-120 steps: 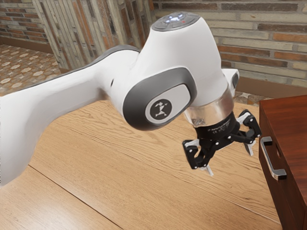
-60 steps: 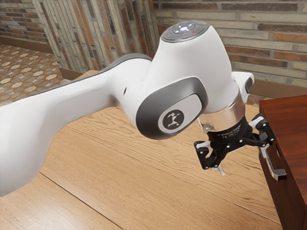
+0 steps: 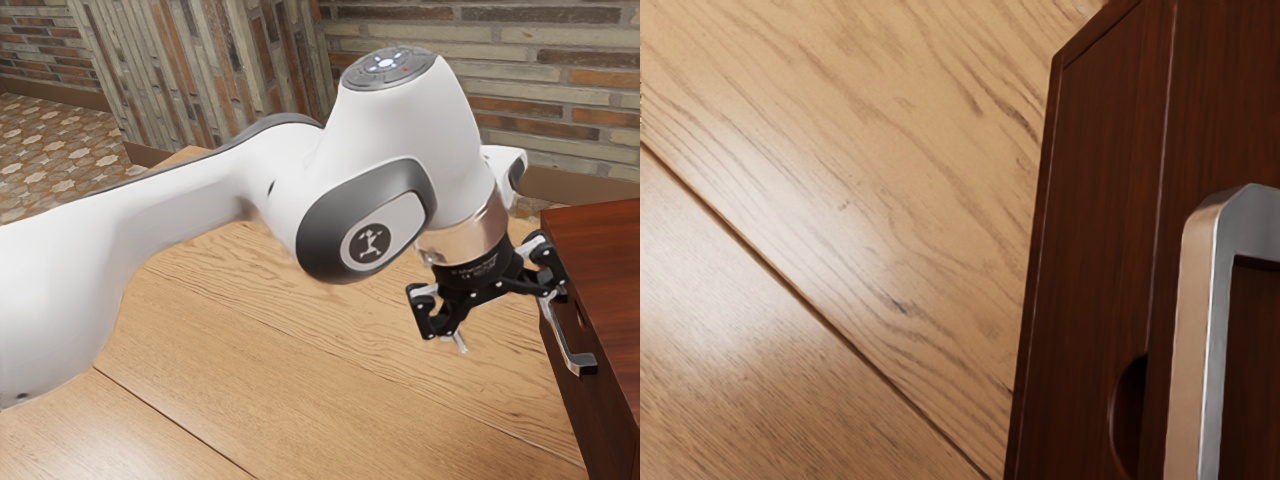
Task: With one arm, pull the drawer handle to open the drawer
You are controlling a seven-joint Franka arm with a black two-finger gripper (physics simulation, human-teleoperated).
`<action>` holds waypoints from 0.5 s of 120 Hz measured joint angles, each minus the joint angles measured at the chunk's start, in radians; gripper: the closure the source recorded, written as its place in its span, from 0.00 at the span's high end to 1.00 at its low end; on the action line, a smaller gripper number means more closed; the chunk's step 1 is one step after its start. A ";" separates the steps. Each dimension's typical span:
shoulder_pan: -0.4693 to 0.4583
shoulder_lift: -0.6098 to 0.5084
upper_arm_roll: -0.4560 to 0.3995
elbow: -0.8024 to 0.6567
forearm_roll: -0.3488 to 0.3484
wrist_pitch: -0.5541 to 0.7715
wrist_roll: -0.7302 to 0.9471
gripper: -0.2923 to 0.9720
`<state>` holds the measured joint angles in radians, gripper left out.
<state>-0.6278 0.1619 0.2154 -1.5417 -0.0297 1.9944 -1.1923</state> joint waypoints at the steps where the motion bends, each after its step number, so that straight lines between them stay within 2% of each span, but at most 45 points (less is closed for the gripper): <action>1: 0.002 0.001 0.000 0.000 0.000 0.000 0.001 0.77; 60: 0.026 0.039 -0.018 0.020 -0.001 0.038 0.042 0.77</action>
<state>-0.6014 0.2004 0.1971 -1.5218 -0.0305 2.0323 -1.1502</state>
